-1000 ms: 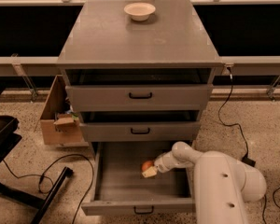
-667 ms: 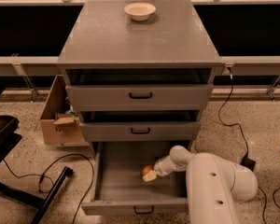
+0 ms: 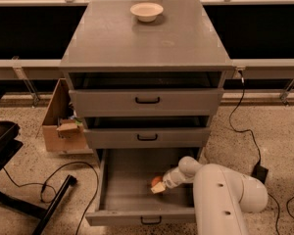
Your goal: Place orange into bottom drawer
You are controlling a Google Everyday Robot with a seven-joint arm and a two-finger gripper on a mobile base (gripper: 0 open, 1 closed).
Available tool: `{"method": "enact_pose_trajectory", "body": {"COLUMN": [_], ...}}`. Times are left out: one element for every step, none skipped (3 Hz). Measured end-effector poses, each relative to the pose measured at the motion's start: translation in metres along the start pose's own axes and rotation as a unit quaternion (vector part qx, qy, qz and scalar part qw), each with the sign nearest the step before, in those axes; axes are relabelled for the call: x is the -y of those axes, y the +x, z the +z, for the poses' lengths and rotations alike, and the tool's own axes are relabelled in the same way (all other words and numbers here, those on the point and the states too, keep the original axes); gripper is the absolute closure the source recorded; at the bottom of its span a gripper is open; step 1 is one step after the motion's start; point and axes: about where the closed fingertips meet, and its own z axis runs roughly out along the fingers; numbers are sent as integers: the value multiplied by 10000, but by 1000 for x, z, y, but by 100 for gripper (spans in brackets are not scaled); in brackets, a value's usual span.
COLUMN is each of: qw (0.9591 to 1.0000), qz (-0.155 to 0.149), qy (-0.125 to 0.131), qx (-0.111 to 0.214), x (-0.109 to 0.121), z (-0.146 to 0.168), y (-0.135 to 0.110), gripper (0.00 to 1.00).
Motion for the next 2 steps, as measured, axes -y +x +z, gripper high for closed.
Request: {"method": "enact_pose_trajectory", "body": {"qw": [10000, 10000], "qz": [0, 0], "qy": [0, 0], "qx": [0, 0], "x": [0, 0], "z": [0, 0], "y": [0, 0], "gripper": [50, 28]}}
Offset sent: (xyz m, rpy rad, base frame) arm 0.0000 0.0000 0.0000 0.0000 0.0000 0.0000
